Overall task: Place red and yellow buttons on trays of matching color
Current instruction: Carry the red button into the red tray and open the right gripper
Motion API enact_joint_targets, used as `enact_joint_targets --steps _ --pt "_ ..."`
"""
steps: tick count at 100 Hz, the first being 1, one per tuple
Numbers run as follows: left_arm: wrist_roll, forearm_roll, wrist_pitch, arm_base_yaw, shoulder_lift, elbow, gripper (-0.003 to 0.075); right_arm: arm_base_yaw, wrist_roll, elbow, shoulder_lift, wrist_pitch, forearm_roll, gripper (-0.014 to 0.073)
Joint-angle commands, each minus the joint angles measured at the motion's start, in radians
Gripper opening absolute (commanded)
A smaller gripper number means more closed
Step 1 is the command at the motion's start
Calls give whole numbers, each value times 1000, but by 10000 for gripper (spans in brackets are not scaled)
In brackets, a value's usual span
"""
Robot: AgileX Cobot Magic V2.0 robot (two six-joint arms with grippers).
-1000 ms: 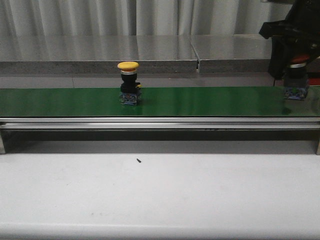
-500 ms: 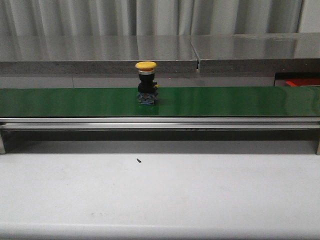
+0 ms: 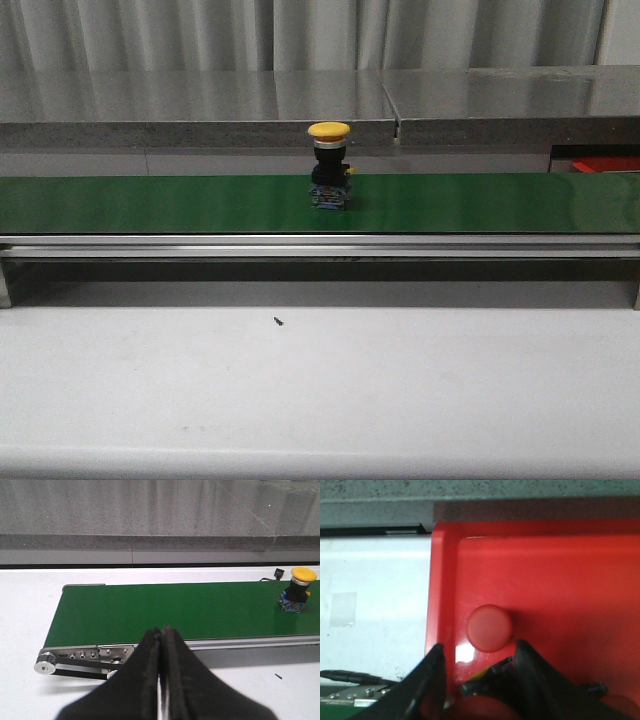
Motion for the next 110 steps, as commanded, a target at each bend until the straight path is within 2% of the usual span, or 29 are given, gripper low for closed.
enact_joint_targets --steps 1,24,66,110 --pt "-3 -23 -68 -7 2 -26 -19 -19 -3 -82 -32 -28 25 163" --pt "-3 -23 -68 -7 2 -26 -19 -56 -2 -153 20 -71 50 163" --pt "-3 -23 -68 -7 2 -26 -19 -90 -3 -163 109 -208 154 163" --pt "-3 -23 -68 -7 2 -26 -19 -90 -4 -163 190 -233 180 163"
